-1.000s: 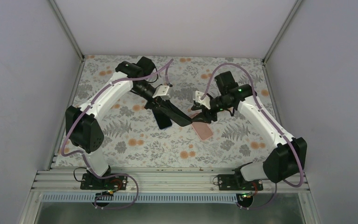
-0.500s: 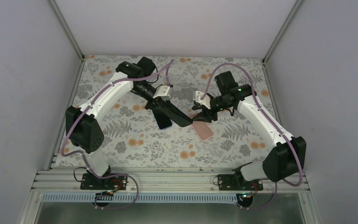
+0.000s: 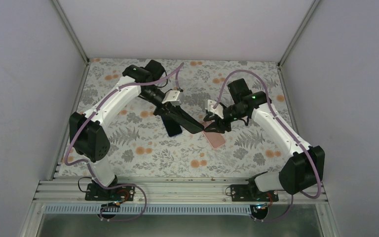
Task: Take the phone out of the phone case
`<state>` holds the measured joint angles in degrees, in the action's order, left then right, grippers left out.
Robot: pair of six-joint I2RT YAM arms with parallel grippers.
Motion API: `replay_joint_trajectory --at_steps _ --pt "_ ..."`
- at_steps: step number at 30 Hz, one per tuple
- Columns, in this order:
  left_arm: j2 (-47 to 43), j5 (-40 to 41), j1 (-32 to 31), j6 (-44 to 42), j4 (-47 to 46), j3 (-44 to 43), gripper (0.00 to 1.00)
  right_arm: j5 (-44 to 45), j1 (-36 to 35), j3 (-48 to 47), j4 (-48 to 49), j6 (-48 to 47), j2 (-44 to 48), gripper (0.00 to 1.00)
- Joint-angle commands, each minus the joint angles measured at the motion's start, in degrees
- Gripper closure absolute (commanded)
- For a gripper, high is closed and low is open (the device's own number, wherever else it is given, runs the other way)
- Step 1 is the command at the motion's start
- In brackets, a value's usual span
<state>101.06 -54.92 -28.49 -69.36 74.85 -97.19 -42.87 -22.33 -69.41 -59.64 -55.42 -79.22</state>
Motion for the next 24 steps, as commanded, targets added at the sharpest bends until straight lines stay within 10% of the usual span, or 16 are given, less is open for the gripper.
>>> replay_joint_trajectory --at_steps 1,24 --pt "-1.5 -3.8 0.2 -0.1 -1.0 -1.2 0.98 -2.1 0.2 1.7 1.3 1.2 2.1 0.48" --pt "-2.7 -6.1 -1.5 -0.5 0.7 -2.0 0.98 4.2 0.2 2.9 12.8 6.5 0.6 0.63"
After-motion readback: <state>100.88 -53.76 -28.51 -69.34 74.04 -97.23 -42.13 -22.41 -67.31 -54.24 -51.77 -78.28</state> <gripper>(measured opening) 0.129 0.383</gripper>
